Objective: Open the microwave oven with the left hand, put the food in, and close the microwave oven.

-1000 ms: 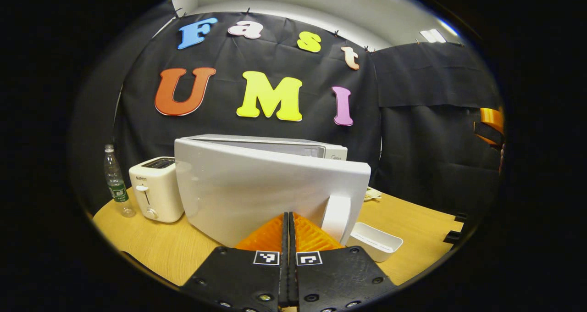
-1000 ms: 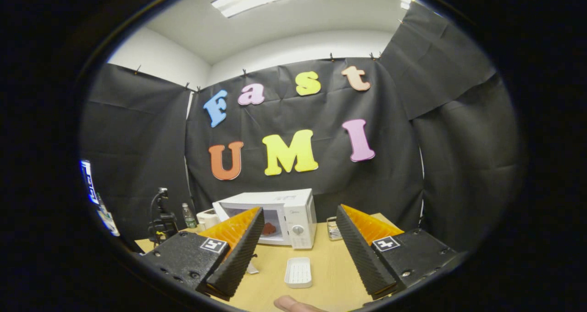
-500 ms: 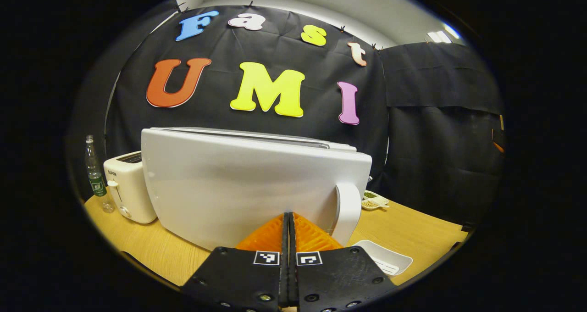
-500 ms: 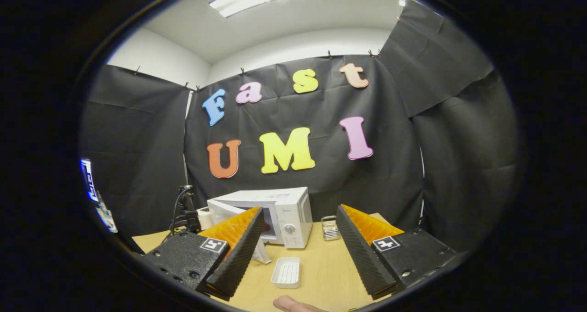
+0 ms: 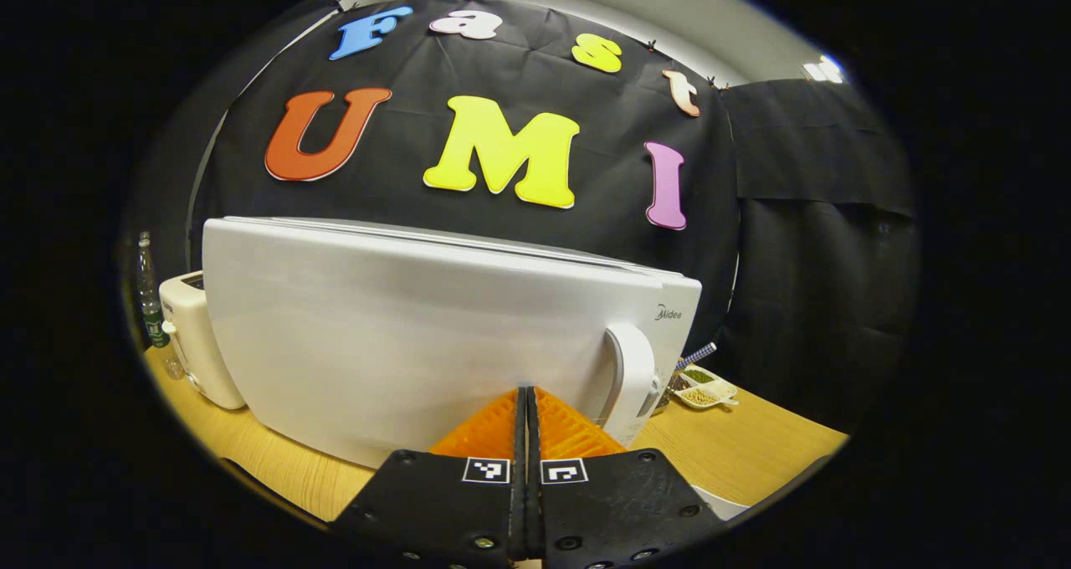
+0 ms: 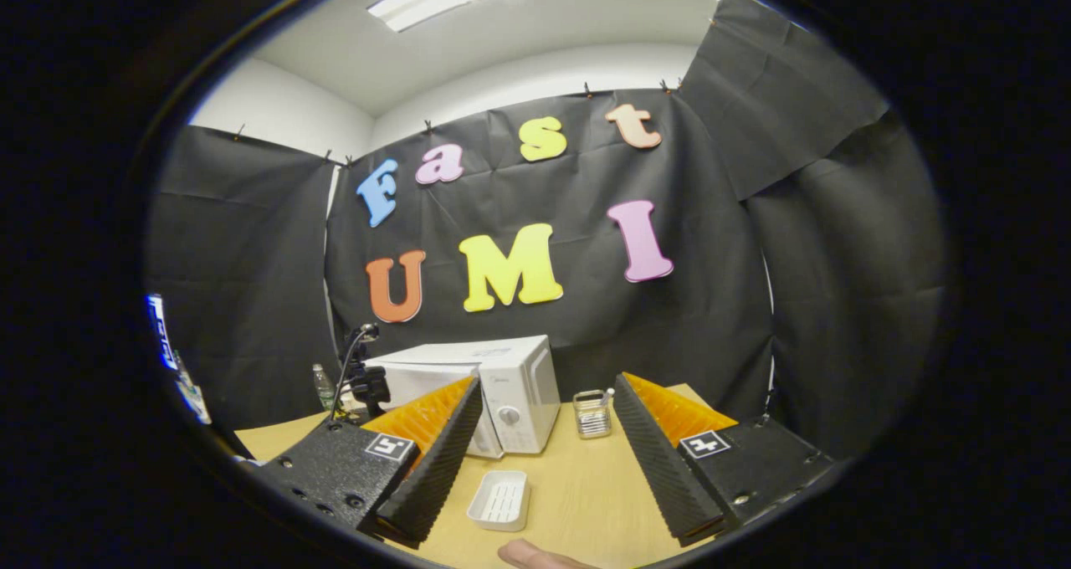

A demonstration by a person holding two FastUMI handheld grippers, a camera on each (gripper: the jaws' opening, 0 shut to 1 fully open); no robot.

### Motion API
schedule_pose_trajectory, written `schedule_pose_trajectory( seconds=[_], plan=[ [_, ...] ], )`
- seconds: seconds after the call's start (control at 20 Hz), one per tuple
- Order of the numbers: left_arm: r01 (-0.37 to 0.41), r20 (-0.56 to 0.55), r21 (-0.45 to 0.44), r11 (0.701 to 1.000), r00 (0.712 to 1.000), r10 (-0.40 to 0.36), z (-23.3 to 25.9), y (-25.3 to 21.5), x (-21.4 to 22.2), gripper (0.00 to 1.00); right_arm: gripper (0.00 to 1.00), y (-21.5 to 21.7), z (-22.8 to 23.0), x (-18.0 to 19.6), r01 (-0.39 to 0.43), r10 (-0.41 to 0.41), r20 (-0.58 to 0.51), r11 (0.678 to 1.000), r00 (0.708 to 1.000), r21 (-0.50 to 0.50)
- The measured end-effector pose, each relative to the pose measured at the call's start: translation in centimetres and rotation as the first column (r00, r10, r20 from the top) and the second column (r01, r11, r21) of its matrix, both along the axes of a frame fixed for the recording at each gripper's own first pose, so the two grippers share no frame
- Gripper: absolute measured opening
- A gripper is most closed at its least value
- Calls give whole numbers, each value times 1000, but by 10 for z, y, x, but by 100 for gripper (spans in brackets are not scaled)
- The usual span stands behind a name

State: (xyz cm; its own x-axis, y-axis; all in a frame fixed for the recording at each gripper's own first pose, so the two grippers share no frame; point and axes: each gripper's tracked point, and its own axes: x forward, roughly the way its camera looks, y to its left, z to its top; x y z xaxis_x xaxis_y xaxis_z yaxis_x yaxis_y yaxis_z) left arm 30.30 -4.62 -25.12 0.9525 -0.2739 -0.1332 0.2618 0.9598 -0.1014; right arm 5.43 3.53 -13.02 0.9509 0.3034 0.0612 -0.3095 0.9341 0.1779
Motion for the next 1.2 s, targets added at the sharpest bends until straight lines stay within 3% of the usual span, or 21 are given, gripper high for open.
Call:
schedule_pose_trajectory(
  seconds=[0.1,0.15,0.2,0.25,0.3,0.35,0.45,0.75,1.2],
  plan=[
    [-19,0,-13,1000,1000,19,2,1,6,0,100,2,-5,5,-10,10,-13,1000,1000,1],
    [-22,4,-11,1000,1000,22,2,0,7,0,92,0,-7,9,-10,10,-18,1000,1000,1],
    [-26,0,-3,1000,1000,26,1,-1,7,0,100,0,-8,11,-10,10,-21,1000,1000,1],
    [-30,5,8,1000,1000,30,1,0,7,0,91,-1,-10,11,-10,10,-25,1000,1000,3],
    [-35,12,18,999,999,34,2,0,7,0,100,-2,-11,11,-8,8,-29,1000,1000,5],
    [-41,17,28,999,999,40,4,0,10,0,91,-3,-13,10,-4,4,-35,1000,999,7],
    [-85,-7,34,996,996,85,0,2,20,0,92,-4,-14,7,5,-5,-44,1000,999,3],
    [-88,-70,48,995,993,91,0,5,14,0,91,-3,-6,-18,51,-52,-60,998,997,-26],
    [-105,60,102,989,993,100,93,8,-86,0,91,-9,19,-60,104,-106,-22,993,994,-59]
  ],
)
